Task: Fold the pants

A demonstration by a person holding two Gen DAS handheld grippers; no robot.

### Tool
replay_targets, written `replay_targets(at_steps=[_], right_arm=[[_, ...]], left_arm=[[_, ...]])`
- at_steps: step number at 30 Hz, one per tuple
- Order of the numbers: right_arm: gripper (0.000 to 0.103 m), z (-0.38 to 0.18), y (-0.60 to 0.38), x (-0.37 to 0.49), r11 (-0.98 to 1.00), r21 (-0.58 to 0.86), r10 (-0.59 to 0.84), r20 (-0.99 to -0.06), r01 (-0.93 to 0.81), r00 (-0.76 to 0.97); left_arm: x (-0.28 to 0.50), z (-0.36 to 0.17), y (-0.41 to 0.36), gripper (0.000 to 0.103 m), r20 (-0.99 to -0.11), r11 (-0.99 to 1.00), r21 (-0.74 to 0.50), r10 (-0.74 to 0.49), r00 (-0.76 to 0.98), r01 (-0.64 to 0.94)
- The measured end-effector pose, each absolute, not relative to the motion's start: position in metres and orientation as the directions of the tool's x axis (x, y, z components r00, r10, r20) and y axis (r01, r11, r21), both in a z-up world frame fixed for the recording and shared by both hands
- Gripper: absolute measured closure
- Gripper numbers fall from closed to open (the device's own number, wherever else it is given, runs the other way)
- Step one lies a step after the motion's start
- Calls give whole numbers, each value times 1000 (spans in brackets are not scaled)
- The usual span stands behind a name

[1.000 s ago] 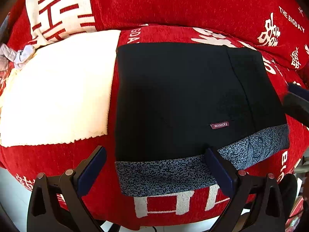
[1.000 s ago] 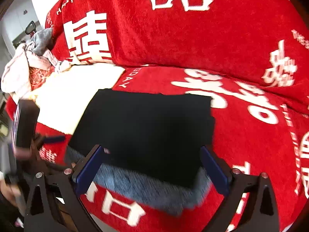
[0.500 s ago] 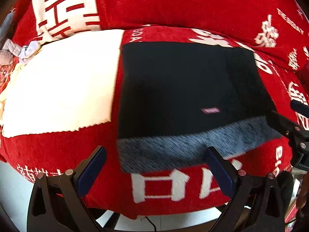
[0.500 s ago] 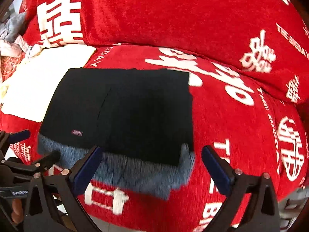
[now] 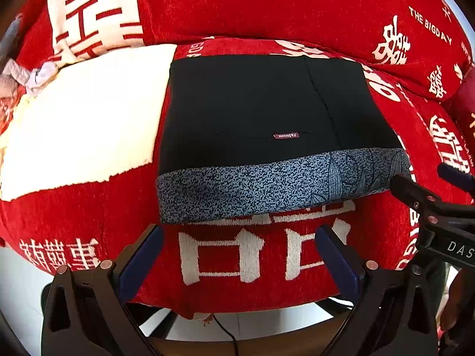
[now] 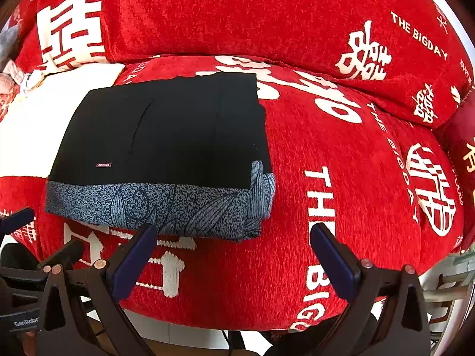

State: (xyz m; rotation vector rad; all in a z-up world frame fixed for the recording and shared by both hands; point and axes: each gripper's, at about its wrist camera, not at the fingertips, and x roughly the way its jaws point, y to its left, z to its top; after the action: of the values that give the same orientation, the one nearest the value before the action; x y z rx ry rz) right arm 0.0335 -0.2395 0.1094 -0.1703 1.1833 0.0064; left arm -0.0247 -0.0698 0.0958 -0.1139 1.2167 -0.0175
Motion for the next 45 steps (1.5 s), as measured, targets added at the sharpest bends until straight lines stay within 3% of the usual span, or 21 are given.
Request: replay_targets(at_steps=[8, 45], right_arm=[[0, 102, -237, 32, 985, -141, -98, -929, -97, 357], [0, 93, -227, 39, 981, -149, -99, -936, -126, 337]], left_arm=[[-30, 99, -69, 1, -935, 997, 18, 43, 351, -74], [-28, 93, -75, 1, -947, 998, 24, 42, 319, -62]])
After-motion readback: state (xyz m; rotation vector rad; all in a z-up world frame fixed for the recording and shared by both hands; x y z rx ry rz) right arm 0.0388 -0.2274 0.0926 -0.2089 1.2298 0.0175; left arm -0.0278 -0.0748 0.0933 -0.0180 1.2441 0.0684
